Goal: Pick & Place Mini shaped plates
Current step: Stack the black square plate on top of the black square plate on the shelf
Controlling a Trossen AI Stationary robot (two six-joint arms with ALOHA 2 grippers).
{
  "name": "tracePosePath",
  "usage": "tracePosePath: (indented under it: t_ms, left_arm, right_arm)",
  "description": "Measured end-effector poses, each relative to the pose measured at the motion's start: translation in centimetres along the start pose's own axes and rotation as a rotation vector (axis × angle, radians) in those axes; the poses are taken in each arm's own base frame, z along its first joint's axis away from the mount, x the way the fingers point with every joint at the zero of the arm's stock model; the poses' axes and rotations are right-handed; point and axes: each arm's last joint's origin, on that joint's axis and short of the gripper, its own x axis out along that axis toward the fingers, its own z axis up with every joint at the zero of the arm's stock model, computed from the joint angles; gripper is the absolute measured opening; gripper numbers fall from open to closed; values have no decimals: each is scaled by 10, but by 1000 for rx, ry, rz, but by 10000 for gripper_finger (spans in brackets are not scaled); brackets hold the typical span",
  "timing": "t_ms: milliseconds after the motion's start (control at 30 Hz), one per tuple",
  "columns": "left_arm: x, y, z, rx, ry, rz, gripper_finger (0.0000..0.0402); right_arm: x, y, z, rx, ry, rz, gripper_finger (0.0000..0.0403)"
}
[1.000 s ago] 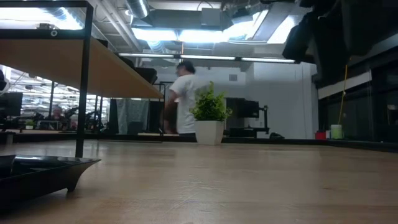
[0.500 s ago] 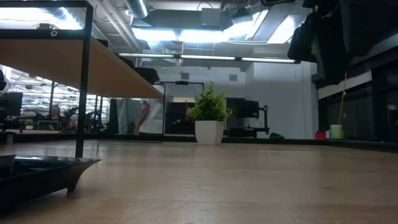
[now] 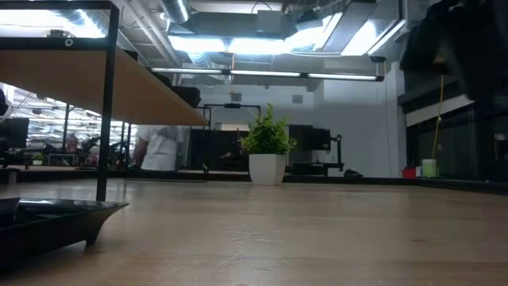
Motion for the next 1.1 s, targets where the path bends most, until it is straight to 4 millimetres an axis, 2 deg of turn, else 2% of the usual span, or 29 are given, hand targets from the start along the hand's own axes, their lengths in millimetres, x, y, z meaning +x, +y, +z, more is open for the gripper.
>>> tracePosePath:
  t_ms: [667,833,1100]
  left_arm:
    - [0,0,0,0,0,0,4]
    - [0,0,0,0,1,0,4]
    - [0,0,0,0,1,0,4]
  right_arm:
    - [4,30,-37,155,4,-2,184]
    - [14,35,-46,154,28,-17,184]
    - [14,42,-61,226,92,-15,184]
